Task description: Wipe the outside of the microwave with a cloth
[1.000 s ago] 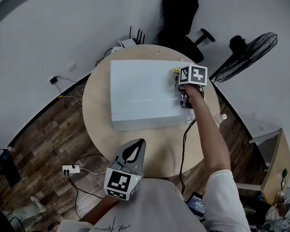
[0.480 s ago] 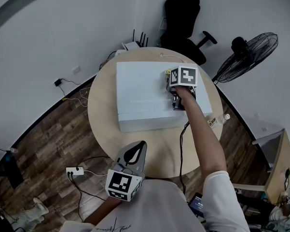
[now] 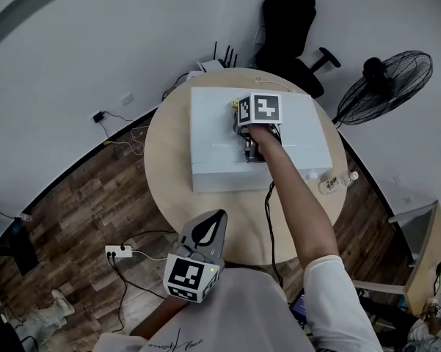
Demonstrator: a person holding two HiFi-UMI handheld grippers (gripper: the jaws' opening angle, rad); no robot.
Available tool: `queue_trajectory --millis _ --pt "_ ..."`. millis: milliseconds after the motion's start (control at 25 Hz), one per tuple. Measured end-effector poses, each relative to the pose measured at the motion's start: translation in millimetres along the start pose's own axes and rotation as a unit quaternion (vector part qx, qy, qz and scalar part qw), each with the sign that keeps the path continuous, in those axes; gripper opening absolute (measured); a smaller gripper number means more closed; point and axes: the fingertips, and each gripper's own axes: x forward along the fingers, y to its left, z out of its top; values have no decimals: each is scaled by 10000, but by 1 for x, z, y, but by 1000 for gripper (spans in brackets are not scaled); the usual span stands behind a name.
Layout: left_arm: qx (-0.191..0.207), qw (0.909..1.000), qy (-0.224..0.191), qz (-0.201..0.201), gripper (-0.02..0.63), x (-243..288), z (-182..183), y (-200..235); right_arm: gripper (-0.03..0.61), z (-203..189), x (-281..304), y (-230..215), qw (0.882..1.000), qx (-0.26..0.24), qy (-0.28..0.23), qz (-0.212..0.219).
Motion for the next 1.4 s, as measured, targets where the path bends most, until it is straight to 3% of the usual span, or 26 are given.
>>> queue_trajectory --millis 600,920,1080,1400 --pt "-85 9985 -117 524 -12 -32 1 21 125 -1 24 111 9952 -673 62 702" --pt "-62 9990 29 446 -12 -28 -3 17 126 -3 18 145 9845 -507 156 1671" --pt "17 9997 93 221 -11 -16 -2 8 129 11 1 132 9816 -328 22 1883" --pt "232 9990 143 -348 -11 20 6 -24 129 21 -26 44 9903 -68 -148 1380"
